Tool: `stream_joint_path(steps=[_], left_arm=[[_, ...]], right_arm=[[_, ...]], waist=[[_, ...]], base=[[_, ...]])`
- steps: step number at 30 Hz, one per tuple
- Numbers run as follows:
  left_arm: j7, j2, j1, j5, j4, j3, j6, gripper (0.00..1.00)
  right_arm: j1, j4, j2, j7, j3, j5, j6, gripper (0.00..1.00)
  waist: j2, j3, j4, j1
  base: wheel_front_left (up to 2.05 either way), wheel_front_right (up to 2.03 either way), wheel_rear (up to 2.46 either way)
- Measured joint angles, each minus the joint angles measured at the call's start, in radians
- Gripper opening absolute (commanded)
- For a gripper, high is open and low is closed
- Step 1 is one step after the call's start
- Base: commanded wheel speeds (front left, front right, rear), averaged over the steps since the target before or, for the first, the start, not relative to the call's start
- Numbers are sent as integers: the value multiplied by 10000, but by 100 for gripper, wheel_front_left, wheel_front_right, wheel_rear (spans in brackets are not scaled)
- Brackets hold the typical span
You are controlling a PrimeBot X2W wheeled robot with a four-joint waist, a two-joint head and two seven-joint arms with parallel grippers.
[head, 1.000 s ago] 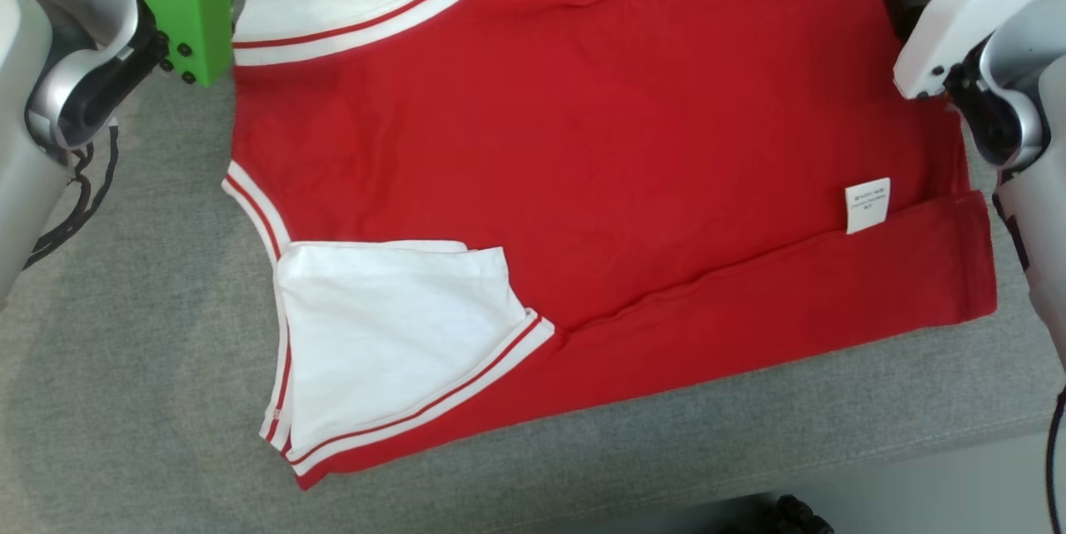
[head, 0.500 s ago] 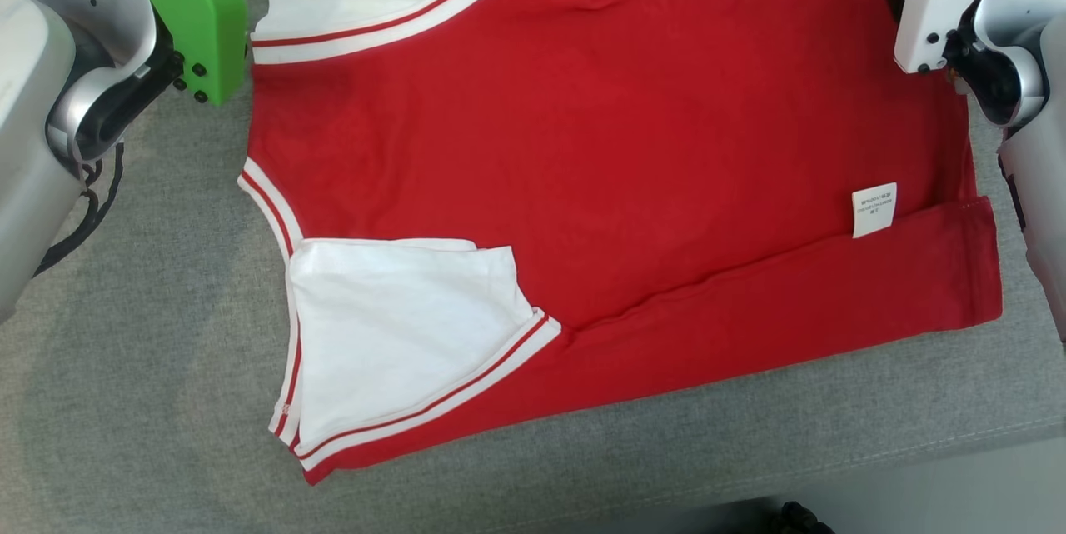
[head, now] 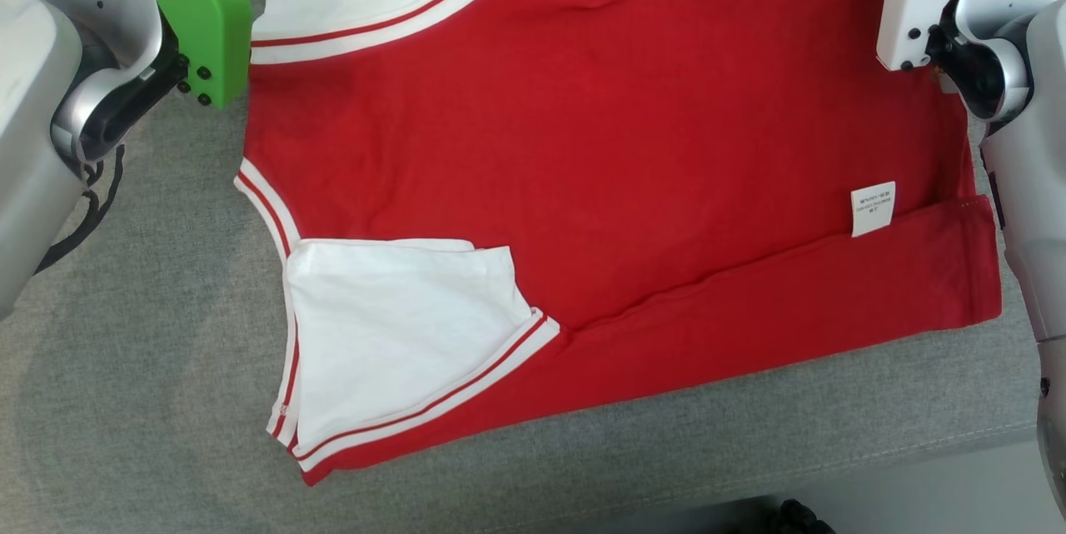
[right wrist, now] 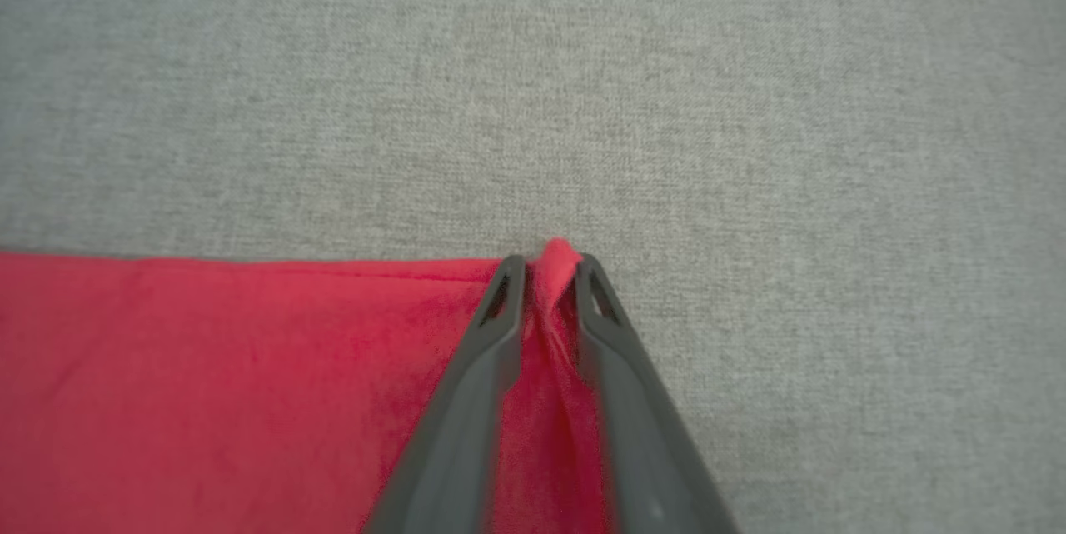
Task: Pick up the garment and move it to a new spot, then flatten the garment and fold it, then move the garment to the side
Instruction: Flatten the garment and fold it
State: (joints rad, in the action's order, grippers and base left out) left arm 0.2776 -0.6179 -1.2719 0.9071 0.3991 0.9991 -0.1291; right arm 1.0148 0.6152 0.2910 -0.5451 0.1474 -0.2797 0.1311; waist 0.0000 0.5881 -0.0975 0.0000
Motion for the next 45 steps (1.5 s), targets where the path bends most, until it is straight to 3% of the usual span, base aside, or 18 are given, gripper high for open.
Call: stream_joint_path(steps=[1,10,18,24,31,38,45], left_arm=[[-31,2,-24,0,2,21,0,0],[-1386,-12,-466,-472,-8,-10,0,0],[-2481,44,-764,-554,157,-320,0,0],[-2541,-545,267,205,-1078,-341,6,0],[-2606,-1519,2082,957,-3498,-408,792,0],[-2991,-2554,3736,1453,-5837,-543,2040,0],[-3212,-3001,5209,1680,-7503,-171,2865,0]], right_arm=[[-27,-71,-10,-10,-13,33,0,0],[-60,-667,-73,594,-752,82,0,0],[-152,-1114,10,1536,-1455,-621,4,0],[-1174,-1670,431,1871,-1402,-1582,4,0],[-2620,-2623,1127,2399,-1434,-2679,0,0],[-4118,-3662,1708,3068,-1406,-3559,-2,0],[-5392,-4337,2165,3551,-1496,-3969,-2,0]], waist=[[0,8,12,0],[0,31,136,0],[0,-94,301,0],[0,-359,427,0],[0,-608,781,0],[0,-792,1076,0],[0,-930,1190,0]], base=[[0,0,0],[0,0,0],[0,0,0],[0,0,0],[0,0,0],[0,0,0],[0,0,0]])
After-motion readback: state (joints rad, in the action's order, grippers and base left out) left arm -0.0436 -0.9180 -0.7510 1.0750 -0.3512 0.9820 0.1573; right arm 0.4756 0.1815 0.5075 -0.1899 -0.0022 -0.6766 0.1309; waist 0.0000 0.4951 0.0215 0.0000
